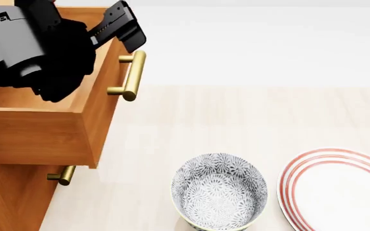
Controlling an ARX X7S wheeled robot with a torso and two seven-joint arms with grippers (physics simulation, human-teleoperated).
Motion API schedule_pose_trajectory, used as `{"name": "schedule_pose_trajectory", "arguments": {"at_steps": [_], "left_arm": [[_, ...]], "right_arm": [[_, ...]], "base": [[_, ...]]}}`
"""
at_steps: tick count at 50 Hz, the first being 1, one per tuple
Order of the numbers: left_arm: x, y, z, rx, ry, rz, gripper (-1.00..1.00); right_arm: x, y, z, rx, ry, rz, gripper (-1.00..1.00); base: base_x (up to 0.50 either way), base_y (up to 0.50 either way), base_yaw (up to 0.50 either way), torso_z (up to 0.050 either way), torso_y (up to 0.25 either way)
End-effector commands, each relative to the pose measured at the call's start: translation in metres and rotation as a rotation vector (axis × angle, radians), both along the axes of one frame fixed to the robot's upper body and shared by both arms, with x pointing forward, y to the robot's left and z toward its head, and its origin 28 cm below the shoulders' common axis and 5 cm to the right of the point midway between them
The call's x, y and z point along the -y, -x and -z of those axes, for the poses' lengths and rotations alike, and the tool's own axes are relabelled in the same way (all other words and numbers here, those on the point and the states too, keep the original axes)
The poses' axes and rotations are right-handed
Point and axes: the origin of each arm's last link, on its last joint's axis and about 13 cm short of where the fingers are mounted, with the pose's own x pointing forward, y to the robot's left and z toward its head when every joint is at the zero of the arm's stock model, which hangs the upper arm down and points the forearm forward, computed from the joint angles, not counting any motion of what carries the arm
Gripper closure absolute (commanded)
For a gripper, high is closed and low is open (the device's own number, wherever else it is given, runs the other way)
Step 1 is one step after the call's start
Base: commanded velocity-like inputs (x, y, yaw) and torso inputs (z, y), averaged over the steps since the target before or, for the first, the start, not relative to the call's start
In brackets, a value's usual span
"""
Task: Open the top drawer of the cabinet.
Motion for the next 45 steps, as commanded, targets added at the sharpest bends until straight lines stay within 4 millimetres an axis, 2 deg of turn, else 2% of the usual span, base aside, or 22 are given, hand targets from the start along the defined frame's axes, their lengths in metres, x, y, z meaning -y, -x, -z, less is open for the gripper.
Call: {"name": "schedule_pose_trajectory", "arguments": {"at_steps": [1,36,45], "left_arm": [[0.019,0.007,-0.004,0.023,0.066,0.104,-1.0],[0.059,0.016,-0.004,0.039,0.056,0.229,-1.0],[0.069,0.023,-0.009,0.066,0.057,0.28,-1.0]], "right_arm": [[-0.001,-0.002,-0.002,0.016,-0.002,-0.005,-1.0],[0.001,0.0,-0.004,0.029,0.005,-0.025,-1.0],[0.001,0.0,-0.005,0.029,0.002,-0.019,-1.0]], "base": [[0.0,0.0,0.0,0.0,0.0],[0.0,0.0,0.0,0.0,0.0],[0.0,0.0,0.0,0.0,0.0]]}}
